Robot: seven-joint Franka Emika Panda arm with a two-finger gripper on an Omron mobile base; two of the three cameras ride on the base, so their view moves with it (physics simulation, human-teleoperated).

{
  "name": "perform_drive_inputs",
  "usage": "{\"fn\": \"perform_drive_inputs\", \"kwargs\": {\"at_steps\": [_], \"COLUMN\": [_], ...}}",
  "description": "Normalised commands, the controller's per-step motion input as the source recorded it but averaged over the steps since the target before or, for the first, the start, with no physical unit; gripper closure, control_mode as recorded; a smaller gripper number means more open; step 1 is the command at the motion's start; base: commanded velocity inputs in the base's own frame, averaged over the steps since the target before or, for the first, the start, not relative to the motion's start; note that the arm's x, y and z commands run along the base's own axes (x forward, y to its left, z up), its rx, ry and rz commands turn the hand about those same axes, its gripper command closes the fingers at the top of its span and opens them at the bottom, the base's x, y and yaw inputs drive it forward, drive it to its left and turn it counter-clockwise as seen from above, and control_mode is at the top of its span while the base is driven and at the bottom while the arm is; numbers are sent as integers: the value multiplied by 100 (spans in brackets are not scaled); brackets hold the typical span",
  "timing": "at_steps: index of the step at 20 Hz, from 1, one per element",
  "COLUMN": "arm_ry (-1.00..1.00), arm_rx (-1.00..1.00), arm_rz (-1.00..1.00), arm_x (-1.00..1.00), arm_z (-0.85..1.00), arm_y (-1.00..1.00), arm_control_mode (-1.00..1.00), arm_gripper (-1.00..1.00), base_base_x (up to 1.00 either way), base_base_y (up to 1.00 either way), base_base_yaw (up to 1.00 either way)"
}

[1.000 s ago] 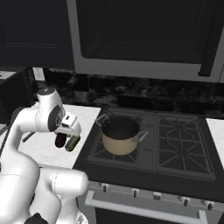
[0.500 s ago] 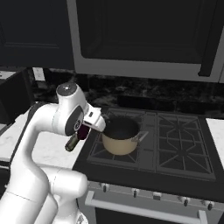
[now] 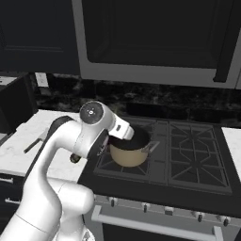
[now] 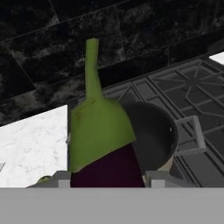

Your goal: Put the eggplant and cucumber in the pot. Retrieve the spatula and lightly stir the vegetables in the pot.

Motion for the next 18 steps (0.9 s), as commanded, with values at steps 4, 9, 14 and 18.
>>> {"fn": "perform_drive_inputs", "kwargs": {"at_steps": [4, 9, 14, 18], "arm_ry": [-18, -3, 1, 3], "arm_rx": [0, 0, 0, 0], "arm_rz": [0, 0, -2, 0], "arm_x": [47, 56, 63, 45], "arm_z": [-21, -2, -3, -18], "arm_y": [-14, -21, -41, -34], "arm_control_mode": [-100, -100, -100, -100], "arm_gripper": [100, 100, 100, 100], "base_base_x": [0, 0, 0, 0], "base_base_y": [0, 0, 0, 0], "base_base_yaw": [0, 0, 0, 0]}}
